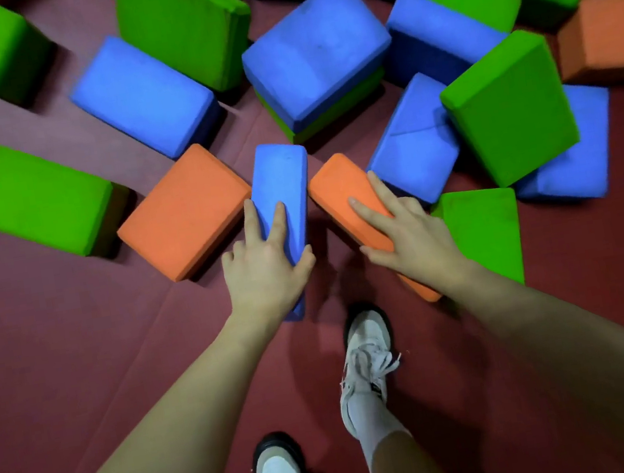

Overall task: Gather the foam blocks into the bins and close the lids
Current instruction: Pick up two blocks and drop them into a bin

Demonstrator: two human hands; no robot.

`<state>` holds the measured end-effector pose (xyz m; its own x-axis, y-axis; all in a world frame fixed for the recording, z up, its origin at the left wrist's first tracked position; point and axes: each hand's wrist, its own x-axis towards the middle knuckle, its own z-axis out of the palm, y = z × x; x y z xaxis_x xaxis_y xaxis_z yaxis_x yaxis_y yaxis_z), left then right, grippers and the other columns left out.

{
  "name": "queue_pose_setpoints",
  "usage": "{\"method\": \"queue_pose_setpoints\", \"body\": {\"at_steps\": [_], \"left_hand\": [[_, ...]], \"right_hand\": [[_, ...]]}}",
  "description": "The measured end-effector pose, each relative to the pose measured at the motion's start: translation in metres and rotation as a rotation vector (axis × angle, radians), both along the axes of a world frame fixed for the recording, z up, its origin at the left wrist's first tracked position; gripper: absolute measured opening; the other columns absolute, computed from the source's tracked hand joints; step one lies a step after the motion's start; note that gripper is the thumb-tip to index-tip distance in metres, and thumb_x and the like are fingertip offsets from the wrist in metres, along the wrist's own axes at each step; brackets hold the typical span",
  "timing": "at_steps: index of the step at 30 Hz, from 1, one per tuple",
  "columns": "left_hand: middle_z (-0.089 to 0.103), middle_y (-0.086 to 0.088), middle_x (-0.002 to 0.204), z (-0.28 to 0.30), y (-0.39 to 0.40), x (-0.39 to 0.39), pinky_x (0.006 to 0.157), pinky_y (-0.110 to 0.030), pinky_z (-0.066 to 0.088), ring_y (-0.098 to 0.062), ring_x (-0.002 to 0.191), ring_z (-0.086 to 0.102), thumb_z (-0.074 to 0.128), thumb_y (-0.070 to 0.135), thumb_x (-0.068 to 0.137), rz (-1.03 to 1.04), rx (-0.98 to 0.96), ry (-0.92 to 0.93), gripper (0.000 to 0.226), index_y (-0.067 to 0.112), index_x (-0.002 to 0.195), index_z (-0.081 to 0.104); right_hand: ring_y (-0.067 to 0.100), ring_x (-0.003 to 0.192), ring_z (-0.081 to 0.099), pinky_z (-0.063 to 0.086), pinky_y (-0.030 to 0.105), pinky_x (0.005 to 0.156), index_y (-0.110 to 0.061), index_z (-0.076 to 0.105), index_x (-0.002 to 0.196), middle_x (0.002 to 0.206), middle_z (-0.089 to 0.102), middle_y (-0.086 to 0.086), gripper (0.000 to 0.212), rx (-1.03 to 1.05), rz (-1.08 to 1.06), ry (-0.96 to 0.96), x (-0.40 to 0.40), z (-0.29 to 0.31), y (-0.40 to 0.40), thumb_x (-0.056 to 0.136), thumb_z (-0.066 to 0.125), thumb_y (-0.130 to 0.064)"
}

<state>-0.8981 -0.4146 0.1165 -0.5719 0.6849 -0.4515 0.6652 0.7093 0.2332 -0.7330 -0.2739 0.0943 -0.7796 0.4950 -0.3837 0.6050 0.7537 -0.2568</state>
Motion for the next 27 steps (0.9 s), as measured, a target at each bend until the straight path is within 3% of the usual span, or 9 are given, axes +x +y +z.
{"method": "queue_pose_setpoints", "body": {"at_steps": [3, 7, 13, 22, 27], "left_hand": [[0.012, -0.014, 0.159, 0.067, -0.009, -0.003, 0.090, -0.043, 0.038, -0.039, 0.111, 0.054, 0.040, 0.055, 0.083, 0.021, 0.071, 0.010, 0.073, 0.026, 0.148, 0.031], [0.006, -0.011, 0.160, 0.158, -0.037, -0.014, 0.094, -0.040, 0.036, -0.035, 0.121, 0.049, 0.049, 0.050, 0.090, 0.099, 0.100, -0.006, 0.070, 0.028, 0.151, 0.024], [0.009, -0.011, 0.160, 0.281, -0.105, -0.038, 0.091, -0.040, 0.039, -0.035, 0.121, 0.050, 0.051, 0.050, 0.088, 0.194, 0.165, 0.060, 0.069, 0.028, 0.149, 0.028], [0.011, -0.009, 0.160, 0.410, -0.204, -0.076, 0.085, -0.037, 0.038, -0.037, 0.108, 0.056, 0.034, 0.056, 0.079, 0.432, 0.110, 0.133, 0.075, 0.029, 0.148, 0.030], [0.004, -0.007, 0.161, 0.458, -0.252, -0.086, 0.091, -0.037, 0.039, -0.035, 0.116, 0.051, 0.048, 0.050, 0.091, 0.664, 0.061, 0.163, 0.067, 0.032, 0.150, 0.023]], "right_hand": [[0.034, 0.113, 0.052, 0.053, 0.039, 0.065, -0.037, 0.036, 0.146, 0.161, 0.015, 0.002, 0.074, 0.054, -0.025, 0.048, -0.009, 0.067, -0.016, 0.080, 0.068, -0.045], [0.029, 0.125, 0.040, 0.051, 0.041, 0.078, -0.044, 0.019, 0.149, 0.162, -0.008, -0.007, 0.073, 0.036, -0.041, -0.008, -0.035, 0.162, -0.044, 0.087, 0.056, -0.052], [0.032, 0.123, 0.041, 0.051, 0.042, 0.077, -0.042, 0.020, 0.150, 0.162, -0.007, -0.008, 0.073, 0.049, -0.003, 0.080, -0.070, 0.288, -0.106, 0.087, 0.057, -0.051], [0.030, 0.128, 0.038, 0.048, 0.041, 0.081, -0.047, 0.017, 0.148, 0.161, -0.006, -0.011, 0.072, -0.035, 0.232, 0.135, -0.148, 0.402, -0.172, 0.088, 0.055, -0.052], [0.030, 0.128, 0.039, 0.047, 0.039, 0.083, -0.045, 0.018, 0.149, 0.161, -0.006, -0.009, 0.072, -0.074, 0.432, 0.148, -0.203, 0.446, -0.209, 0.088, 0.056, -0.049]]}}
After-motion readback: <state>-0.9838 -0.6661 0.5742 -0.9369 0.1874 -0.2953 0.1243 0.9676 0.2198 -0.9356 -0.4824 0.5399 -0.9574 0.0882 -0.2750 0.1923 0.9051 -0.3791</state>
